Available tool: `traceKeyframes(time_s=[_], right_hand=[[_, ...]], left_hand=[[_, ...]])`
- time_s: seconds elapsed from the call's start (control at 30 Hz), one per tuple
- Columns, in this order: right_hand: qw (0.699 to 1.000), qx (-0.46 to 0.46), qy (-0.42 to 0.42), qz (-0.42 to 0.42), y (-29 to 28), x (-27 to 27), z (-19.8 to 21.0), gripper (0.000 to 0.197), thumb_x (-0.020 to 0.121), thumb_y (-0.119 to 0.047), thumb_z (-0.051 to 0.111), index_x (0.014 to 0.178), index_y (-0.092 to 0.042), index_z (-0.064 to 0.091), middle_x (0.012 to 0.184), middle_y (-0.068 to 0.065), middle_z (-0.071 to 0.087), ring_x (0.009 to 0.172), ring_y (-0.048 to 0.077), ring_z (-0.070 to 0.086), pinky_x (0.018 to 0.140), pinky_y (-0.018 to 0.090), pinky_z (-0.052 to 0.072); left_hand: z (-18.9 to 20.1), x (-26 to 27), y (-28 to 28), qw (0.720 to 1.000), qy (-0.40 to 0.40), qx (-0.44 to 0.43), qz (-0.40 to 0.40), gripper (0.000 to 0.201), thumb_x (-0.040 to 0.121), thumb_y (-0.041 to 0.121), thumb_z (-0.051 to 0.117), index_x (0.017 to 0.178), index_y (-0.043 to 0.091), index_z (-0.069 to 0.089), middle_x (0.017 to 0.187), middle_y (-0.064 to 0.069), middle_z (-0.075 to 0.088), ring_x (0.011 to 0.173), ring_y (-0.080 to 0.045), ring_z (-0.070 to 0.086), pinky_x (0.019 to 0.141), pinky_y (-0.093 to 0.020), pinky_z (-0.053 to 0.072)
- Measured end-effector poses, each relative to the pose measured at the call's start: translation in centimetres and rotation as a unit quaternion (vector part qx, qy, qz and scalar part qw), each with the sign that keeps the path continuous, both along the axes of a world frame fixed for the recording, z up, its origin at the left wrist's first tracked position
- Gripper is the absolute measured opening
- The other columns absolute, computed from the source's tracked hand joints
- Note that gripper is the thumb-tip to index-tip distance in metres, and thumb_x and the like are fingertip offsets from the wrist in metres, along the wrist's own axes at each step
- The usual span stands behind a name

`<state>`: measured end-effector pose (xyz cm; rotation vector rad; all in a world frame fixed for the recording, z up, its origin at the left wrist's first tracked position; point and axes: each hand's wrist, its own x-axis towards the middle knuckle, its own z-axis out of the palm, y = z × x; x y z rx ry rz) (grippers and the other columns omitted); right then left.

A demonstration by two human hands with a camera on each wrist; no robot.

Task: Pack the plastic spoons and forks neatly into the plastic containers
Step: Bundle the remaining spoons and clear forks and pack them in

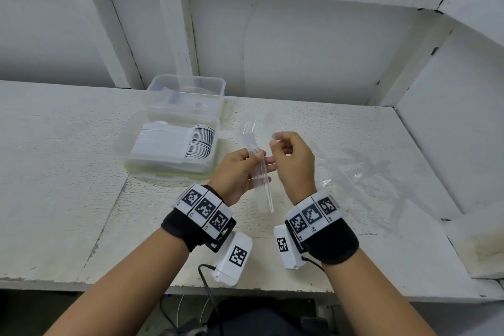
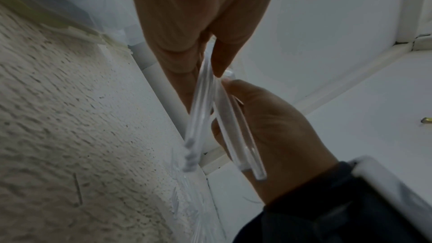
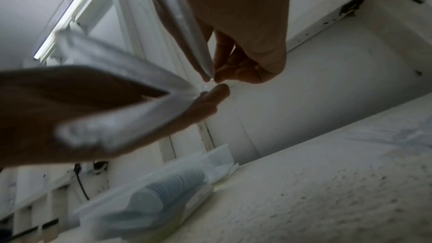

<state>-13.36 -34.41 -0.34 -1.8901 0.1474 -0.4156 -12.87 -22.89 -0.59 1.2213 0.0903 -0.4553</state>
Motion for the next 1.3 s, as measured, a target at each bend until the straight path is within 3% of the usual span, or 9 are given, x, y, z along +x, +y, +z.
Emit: traceKeyframes(time_s=[0.13, 0.27, 0.5, 0.63, 0.83, 0.97, 1.1, 1.17, 1.3], right_hand=[[0.999, -0.042, -0.008, 0.019, 0.4, 0.0, -0.9, 0.012, 0.089, -0.015, 0.059, 0.094, -0.009, 0.069, 0.094, 0.001, 0.057, 0.088, 0.013, 0.055, 0.075, 0.011, 0.042], [0.999, 0.004, 0.026, 0.040, 0.8, 0.4, -1.2, 0.030, 0.093, -0.031, 0.052, 0.094, -0.007, 0.070, 0.093, -0.011, 0.046, 0.104, 0.022, 0.052, 0.088, 0.035, 0.049], [0.990, -0.105, -0.022, 0.090, -1.2, 0.5, -0.1, 0.019, 0.091, -0.011, 0.053, 0.106, -0.013, 0.065, 0.103, -0.006, 0.040, 0.100, 0.012, 0.045, 0.087, 0.018, 0.036], [0.933, -0.319, -0.126, 0.106, -2.5, 0.7, 1.0, 0.043, 0.077, -0.022, 0.046, 0.118, -0.015, 0.052, 0.117, 0.007, 0.045, 0.106, 0.022, 0.044, 0.087, 0.033, 0.037], [0.727, -0.610, -0.184, 0.257, -3.3, 1.9, 1.5, 0.051, 0.077, -0.035, 0.066, 0.125, -0.023, 0.054, 0.123, 0.008, 0.057, 0.108, 0.030, 0.055, 0.081, 0.046, 0.045], [0.721, -0.596, -0.214, 0.283, -2.5, 2.2, 1.8, 0.037, 0.076, -0.021, 0.074, 0.111, -0.013, 0.063, 0.094, 0.011, 0.064, 0.060, 0.026, 0.060, 0.049, 0.033, 0.044], [0.755, -0.551, -0.149, 0.324, -2.1, 2.2, 2.0, 0.028, 0.090, -0.030, 0.047, 0.114, -0.016, 0.053, 0.092, 0.007, 0.058, 0.044, 0.018, 0.044, 0.036, 0.024, 0.031], [0.774, -0.524, -0.073, 0.348, -1.7, 2.2, 2.3, 0.041, 0.094, -0.040, 0.029, 0.124, -0.018, 0.047, 0.103, 0.006, 0.056, 0.050, 0.021, 0.047, 0.041, 0.029, 0.037], [0.812, -0.452, 0.048, 0.367, -1.1, 2.6, 2.7, 0.042, 0.100, -0.034, 0.032, 0.141, -0.023, 0.030, 0.131, 0.001, 0.048, 0.098, 0.026, 0.058, 0.083, 0.036, 0.046]], left_hand=[[0.4, -0.1, 0.0, 1.000, -0.010, -0.013, -0.020, 0.019, 0.098, 0.013, 0.045, 0.090, 0.005, 0.060, 0.083, -0.003, 0.070, 0.075, -0.013, 0.068, 0.077, -0.035, 0.057], [0.6, 0.2, 0.4, 0.999, 0.004, 0.008, -0.038, 0.021, 0.099, 0.018, 0.043, 0.106, 0.003, 0.056, 0.090, -0.010, 0.063, 0.075, -0.018, 0.066, 0.075, -0.038, 0.057], [1.6, 1.0, 1.9, 0.974, -0.005, 0.183, -0.129, 0.016, 0.100, 0.030, 0.037, 0.107, 0.021, 0.050, 0.067, -0.002, 0.049, 0.054, -0.013, 0.047, 0.051, -0.024, 0.041], [2.0, 1.6, 3.4, 0.914, -0.085, 0.339, -0.208, 0.019, 0.097, 0.032, 0.044, 0.094, 0.015, 0.053, 0.067, 0.000, 0.046, 0.052, -0.010, 0.041, 0.047, -0.020, 0.036], [2.7, 2.4, 4.4, 0.795, -0.203, 0.509, -0.261, 0.037, 0.083, 0.034, 0.067, 0.062, 0.018, 0.041, 0.056, 0.007, 0.042, 0.051, -0.010, 0.039, 0.050, -0.022, 0.031], [2.9, 2.6, 4.9, 0.720, -0.257, 0.584, -0.274, 0.046, 0.083, 0.041, 0.065, 0.059, 0.016, 0.034, 0.055, 0.004, 0.036, 0.051, -0.011, 0.033, 0.050, -0.026, 0.026], [3.8, 2.8, 5.8, 0.653, -0.330, 0.626, -0.271, 0.040, 0.085, 0.045, 0.059, 0.061, 0.025, 0.034, 0.056, 0.007, 0.039, 0.051, -0.007, 0.036, 0.051, -0.023, 0.028], [4.4, 2.9, 6.2, 0.603, -0.363, 0.659, -0.263, 0.035, 0.087, 0.049, 0.054, 0.068, 0.026, 0.036, 0.058, 0.010, 0.039, 0.054, -0.006, 0.038, 0.050, -0.020, 0.027], [5.3, 3.5, 6.8, 0.519, -0.401, 0.717, -0.238, 0.029, 0.089, 0.054, 0.046, 0.083, 0.026, 0.040, 0.060, 0.011, 0.035, 0.068, -0.013, 0.041, 0.048, -0.018, 0.023]])
